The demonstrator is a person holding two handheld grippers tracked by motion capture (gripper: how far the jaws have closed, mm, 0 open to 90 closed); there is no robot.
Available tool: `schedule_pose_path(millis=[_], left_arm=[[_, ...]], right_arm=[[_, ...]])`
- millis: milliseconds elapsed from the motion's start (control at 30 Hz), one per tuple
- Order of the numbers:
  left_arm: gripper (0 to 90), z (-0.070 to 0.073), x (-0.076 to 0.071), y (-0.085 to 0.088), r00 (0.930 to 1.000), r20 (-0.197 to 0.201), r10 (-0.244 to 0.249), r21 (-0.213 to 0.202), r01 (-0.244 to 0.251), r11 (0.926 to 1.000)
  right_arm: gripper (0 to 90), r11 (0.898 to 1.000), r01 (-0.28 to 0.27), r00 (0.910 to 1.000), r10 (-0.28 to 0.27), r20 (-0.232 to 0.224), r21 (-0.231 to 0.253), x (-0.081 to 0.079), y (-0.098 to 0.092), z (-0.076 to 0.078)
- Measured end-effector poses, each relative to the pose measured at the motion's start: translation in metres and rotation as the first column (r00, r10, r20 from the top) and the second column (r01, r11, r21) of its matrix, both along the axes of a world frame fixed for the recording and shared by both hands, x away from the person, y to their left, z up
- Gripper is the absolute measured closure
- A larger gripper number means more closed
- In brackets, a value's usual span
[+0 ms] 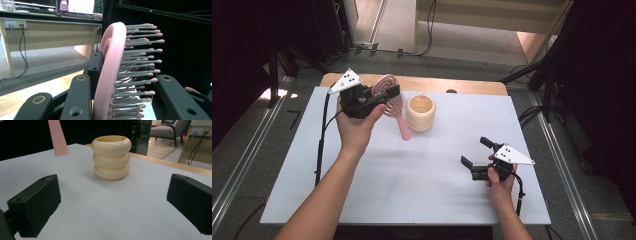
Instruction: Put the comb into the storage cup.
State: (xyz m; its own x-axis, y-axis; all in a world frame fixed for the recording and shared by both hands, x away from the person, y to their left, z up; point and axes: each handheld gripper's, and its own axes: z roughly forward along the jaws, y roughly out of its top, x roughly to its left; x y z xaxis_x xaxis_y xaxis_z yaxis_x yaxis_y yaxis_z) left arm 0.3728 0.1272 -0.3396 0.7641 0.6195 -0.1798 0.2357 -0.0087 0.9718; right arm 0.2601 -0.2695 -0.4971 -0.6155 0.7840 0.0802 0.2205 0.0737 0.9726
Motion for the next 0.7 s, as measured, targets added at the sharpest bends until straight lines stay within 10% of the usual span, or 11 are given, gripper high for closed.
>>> schedule_pose_path(millis=[700], left_arm=[[64.6, 0.016, 0.018, -0.004, 0.9997, 0.024, 0.008, -0.024, -0.007, 0.9997]], right_arm=[[0.0, 0.999, 0.036, 0.9993, -0.037, -0.007, -0.024, -0.012, -0.019, -0.009]])
